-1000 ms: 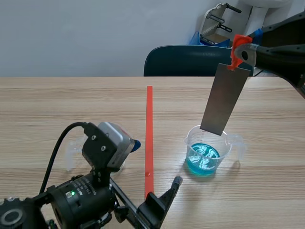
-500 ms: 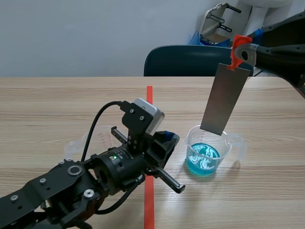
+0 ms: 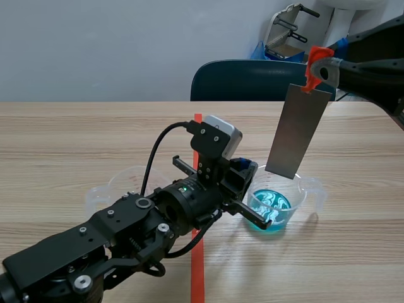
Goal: Do the redox reaction experiment
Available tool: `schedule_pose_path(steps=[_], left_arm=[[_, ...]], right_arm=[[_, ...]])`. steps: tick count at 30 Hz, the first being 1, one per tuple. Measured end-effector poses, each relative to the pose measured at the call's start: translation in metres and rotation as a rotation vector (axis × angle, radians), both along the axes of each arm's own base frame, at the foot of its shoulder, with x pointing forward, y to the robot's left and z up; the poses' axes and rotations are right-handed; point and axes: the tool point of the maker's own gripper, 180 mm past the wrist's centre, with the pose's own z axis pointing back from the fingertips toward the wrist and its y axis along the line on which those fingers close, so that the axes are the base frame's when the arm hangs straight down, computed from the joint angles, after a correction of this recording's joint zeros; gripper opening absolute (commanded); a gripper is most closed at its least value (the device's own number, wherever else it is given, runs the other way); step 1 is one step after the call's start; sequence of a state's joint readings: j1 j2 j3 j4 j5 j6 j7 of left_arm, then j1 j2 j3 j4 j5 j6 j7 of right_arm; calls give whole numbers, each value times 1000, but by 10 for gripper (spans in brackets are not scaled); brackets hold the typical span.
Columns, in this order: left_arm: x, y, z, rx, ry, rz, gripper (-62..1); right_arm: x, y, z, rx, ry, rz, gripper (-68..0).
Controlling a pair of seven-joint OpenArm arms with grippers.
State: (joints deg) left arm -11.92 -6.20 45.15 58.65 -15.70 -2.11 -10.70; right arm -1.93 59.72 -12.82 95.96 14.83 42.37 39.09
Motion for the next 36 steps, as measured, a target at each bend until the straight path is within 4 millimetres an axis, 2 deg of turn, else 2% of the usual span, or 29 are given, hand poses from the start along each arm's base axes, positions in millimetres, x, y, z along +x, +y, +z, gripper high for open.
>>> schedule_pose_path(steps=[13,22,29,32,36], left_arm=[[0,0,1,-8,-7,1,-579],[3,23,-8,-1,30,33,-580],[-25,42,4,-13,17,20,-580],[-37,61,12,-11,25,46,-580],[-60,97,20,11,37,93,-580]], right_arm=[[0,0,0,0,0,0,-667],[0,0,0,0,0,0,-667],[0,0,0,0,0,0,-667],[0,0,0,0,0,0,-667],[0,0,0,0,0,0,-667]])
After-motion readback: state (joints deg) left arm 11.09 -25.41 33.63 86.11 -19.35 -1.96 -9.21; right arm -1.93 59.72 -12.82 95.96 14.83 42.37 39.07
